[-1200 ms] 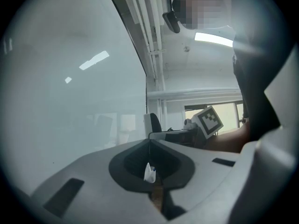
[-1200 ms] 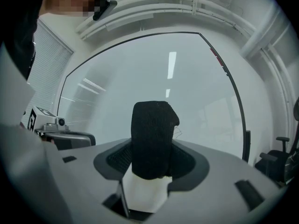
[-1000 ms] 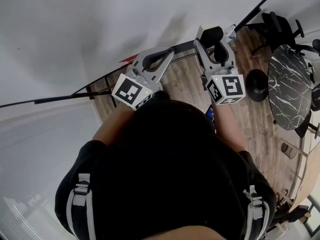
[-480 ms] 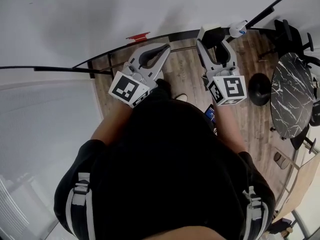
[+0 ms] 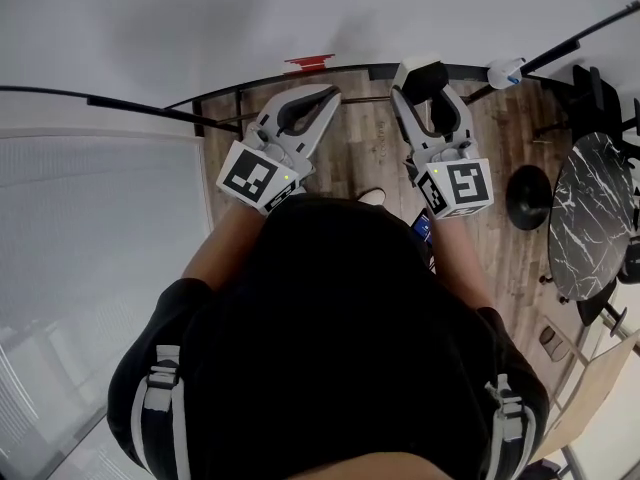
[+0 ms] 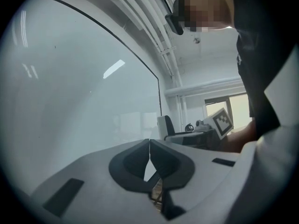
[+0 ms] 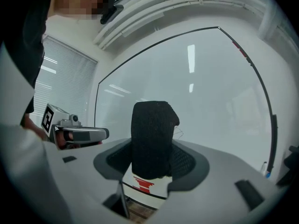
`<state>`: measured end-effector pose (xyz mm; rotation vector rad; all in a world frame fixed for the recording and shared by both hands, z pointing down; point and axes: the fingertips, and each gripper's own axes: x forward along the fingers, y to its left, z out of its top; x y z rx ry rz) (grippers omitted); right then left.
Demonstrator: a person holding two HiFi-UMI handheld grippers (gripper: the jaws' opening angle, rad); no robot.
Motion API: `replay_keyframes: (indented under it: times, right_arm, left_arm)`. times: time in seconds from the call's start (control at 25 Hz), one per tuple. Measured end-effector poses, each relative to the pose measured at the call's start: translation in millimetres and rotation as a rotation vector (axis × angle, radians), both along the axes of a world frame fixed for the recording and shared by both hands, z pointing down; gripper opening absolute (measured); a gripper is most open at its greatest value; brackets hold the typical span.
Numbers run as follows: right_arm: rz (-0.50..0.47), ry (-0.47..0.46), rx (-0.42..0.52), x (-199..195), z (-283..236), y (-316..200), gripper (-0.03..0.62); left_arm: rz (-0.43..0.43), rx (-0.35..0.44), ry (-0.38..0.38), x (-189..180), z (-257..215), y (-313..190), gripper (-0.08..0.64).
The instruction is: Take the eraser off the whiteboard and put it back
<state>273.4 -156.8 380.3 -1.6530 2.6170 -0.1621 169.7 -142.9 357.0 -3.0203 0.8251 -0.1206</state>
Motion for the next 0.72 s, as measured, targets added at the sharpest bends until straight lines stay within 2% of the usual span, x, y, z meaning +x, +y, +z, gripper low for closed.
replay_keyframes:
  times: [0.32, 0.72]
  right_arm:
    - [-0.108, -0.01, 0.025, -76, -17, -9, 0.222]
    - [-0.222, 0.038, 0.034, -175, -25, -5, 0.222]
  left_arm:
    - [-0.044, 0.012, 0.017, -67, -12, -16, 0.006]
    - [-0.123, 0.004, 0.041, -161, -13, -15, 0.006]
